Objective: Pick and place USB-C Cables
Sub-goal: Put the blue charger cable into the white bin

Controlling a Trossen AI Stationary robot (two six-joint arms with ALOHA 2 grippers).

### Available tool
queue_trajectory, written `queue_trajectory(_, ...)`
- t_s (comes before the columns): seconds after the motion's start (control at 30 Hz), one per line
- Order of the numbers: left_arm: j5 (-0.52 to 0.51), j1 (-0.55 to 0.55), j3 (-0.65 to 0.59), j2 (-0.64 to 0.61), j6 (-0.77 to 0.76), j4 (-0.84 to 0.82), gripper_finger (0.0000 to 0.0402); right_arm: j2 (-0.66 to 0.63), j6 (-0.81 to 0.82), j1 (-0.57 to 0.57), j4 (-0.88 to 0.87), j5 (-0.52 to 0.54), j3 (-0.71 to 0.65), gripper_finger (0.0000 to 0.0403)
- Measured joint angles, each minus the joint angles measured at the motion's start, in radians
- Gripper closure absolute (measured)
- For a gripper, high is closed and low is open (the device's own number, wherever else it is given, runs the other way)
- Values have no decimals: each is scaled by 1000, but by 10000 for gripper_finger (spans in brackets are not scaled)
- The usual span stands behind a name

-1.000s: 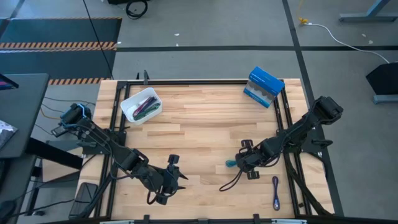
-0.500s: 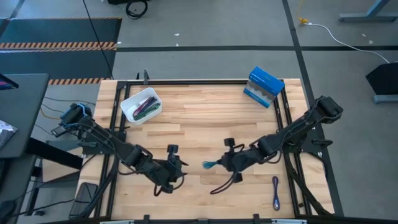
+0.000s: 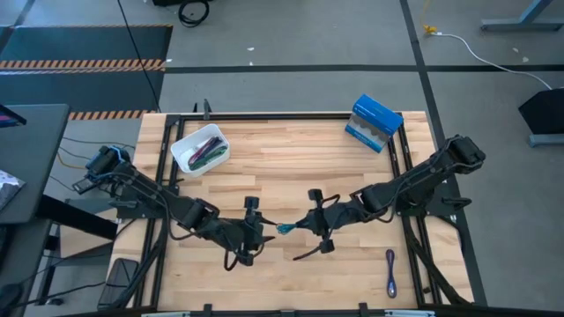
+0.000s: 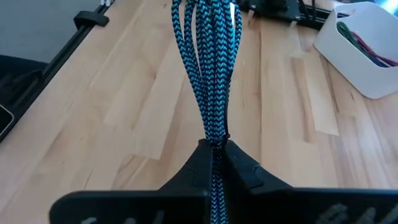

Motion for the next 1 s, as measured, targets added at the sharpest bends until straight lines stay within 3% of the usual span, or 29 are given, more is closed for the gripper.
queue_trajectory(0.33, 6, 38, 0, 0, 4, 26, 139, 0, -22, -26, 40, -49, 0, 387)
queue_trajectory(0.57, 41, 41, 0, 0, 76, 79, 124, 0, -22, -39, 52, -67, 0, 387)
queue_trajectory(0.73, 47, 41, 0, 0, 76, 75, 152, 0, -22, -46, 58, -78, 0, 387)
queue_trajectory(1.0, 47, 41, 0, 0, 73, 74, 262, 0, -29, -46, 59, -79, 0, 387)
